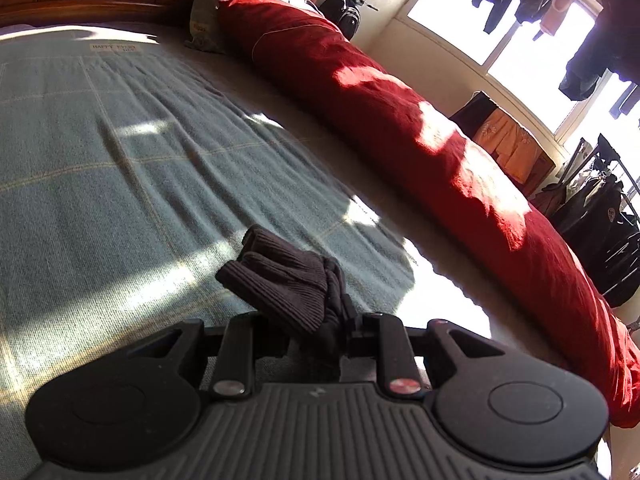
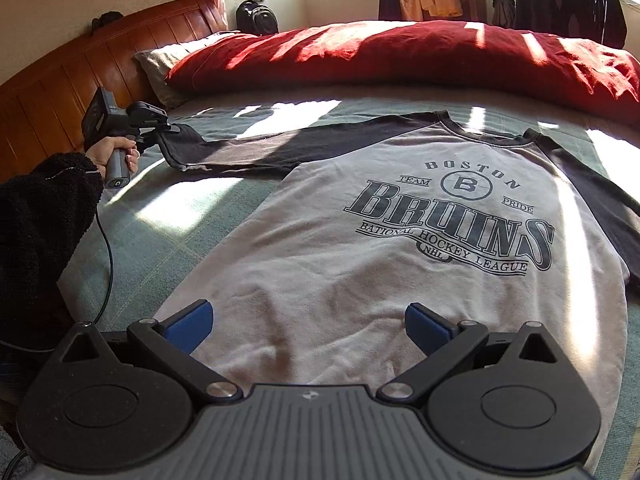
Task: Fold clothes
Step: 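Grasp the black sleeve cuff with the left gripper, then lift the held sleeve and carry it across the sweatshirt chest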
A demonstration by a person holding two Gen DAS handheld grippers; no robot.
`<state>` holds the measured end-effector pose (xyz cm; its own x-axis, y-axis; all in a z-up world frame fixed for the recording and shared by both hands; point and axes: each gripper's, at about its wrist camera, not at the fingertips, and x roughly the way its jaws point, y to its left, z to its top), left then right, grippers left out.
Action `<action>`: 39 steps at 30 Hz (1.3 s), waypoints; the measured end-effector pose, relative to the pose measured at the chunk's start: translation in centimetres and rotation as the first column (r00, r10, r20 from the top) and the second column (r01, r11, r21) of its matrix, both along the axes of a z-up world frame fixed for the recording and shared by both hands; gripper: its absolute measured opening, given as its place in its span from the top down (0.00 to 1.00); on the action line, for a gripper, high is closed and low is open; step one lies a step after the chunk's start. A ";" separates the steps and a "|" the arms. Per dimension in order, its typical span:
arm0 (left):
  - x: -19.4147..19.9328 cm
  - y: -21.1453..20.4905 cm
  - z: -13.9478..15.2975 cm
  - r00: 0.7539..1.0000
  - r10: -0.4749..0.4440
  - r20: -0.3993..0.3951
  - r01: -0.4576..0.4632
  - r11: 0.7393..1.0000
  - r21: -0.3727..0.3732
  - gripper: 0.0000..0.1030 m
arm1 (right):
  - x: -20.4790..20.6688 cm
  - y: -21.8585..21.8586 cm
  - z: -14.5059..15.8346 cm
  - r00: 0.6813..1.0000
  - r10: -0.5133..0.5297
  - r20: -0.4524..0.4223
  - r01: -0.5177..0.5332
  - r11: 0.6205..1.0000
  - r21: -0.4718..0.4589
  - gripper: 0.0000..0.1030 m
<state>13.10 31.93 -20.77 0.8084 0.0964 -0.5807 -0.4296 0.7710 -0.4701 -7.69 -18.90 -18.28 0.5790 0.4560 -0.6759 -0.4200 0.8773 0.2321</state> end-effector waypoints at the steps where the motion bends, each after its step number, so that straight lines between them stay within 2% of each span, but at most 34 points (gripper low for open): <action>1: 0.1 -0.3 0.3 1.000 -0.008 0.000 0.008 1.000 0.007 0.79 | 0.3 0.1 0.0 1.000 0.001 -0.003 -0.001 1.000 -0.003 0.00; 4: 0.5 -1.6 1.6 0.999 -0.040 0.000 0.040 0.998 0.041 0.79 | 1.2 0.5 0.0 1.000 0.005 -0.013 -0.005 1.000 -0.010 0.00; 11: 1.3 -5.3 4.8 0.995 -0.103 0.006 0.102 0.989 0.109 0.79 | 0.9 -0.6 -0.5 1.000 0.009 -0.023 -0.008 0.999 0.039 0.00; 23: 3.1 -14.7 9.1 0.980 -0.196 -0.015 0.195 0.959 0.205 0.88 | -1.1 -4.5 -0.5 1.000 -0.006 -0.015 0.007 0.995 0.102 0.00; 39: 4.4 -22.3 11.8 0.957 -0.289 -0.014 0.284 0.928 0.243 0.89 | -3.0 -8.8 -0.8 0.998 -0.060 -0.010 0.061 0.985 0.164 0.00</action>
<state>17.46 9.64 -9.02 0.8342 -0.0072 -0.5514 -0.1654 0.9506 -0.2627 -10.68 -27.72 -19.06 0.6058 0.5252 -0.5976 -0.3660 0.8509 0.3768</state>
